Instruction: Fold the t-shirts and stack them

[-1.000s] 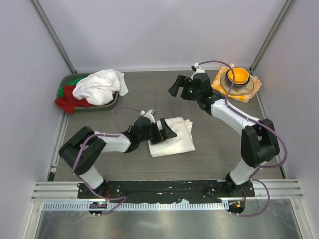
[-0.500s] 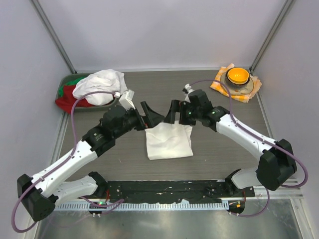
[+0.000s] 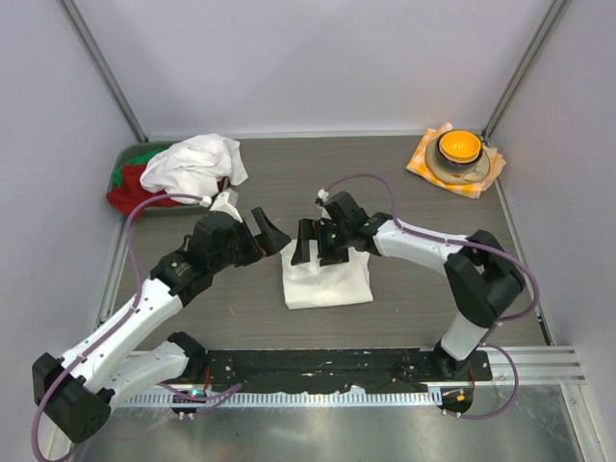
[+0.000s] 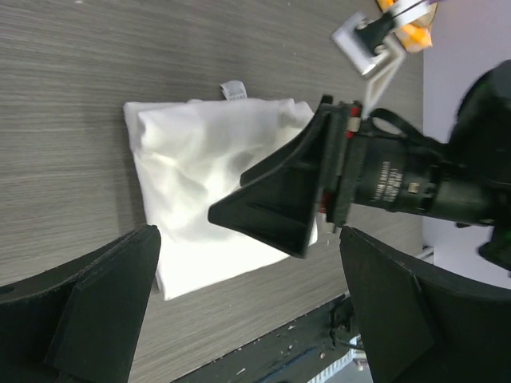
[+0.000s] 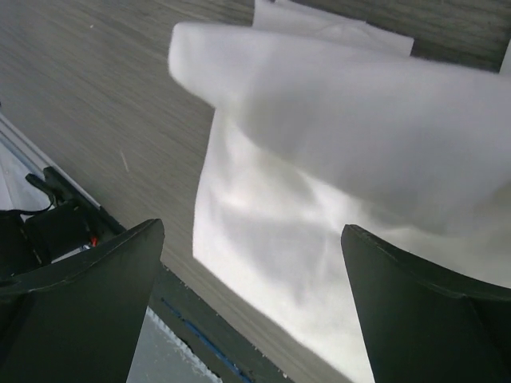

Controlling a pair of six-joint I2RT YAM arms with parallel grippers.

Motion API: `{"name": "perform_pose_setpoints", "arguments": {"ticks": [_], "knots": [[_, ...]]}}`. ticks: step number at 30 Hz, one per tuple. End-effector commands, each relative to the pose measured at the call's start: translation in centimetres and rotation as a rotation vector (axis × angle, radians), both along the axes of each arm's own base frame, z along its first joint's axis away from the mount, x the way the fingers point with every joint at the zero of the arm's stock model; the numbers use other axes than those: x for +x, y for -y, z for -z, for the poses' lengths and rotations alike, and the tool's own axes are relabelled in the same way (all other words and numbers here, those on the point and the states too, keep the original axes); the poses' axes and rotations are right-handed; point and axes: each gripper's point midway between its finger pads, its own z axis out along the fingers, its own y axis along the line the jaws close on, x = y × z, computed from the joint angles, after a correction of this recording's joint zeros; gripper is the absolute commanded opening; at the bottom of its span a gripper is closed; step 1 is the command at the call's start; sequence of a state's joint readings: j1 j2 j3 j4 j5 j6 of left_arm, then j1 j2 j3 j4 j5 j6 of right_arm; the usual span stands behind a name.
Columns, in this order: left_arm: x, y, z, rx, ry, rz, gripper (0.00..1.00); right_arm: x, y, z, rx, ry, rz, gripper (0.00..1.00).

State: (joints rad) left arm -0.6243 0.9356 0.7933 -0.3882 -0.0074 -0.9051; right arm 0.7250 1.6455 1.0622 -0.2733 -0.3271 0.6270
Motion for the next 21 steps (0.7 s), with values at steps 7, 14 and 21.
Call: {"name": "perform_pose_setpoints", "arguments": {"ticks": [7, 14, 21], "knots": [[0.6, -2.3, 0.0, -0.003, 0.001, -0.029, 1.00, 7.6, -2.6, -0.7, 0.158, 0.066, 0.019, 1.00], [1.2, -2.1, 0.8, 0.001, -0.019, -0.021, 1.00, 10.8, -1.1, -1.8, 0.215, 0.069, 0.049, 1.00], [1.4, -1.4, 1.8, -0.010, -0.046, -0.002, 1.00, 11.9, 0.7, 5.1, 0.182, -0.029, 0.110, 1.00]]}}
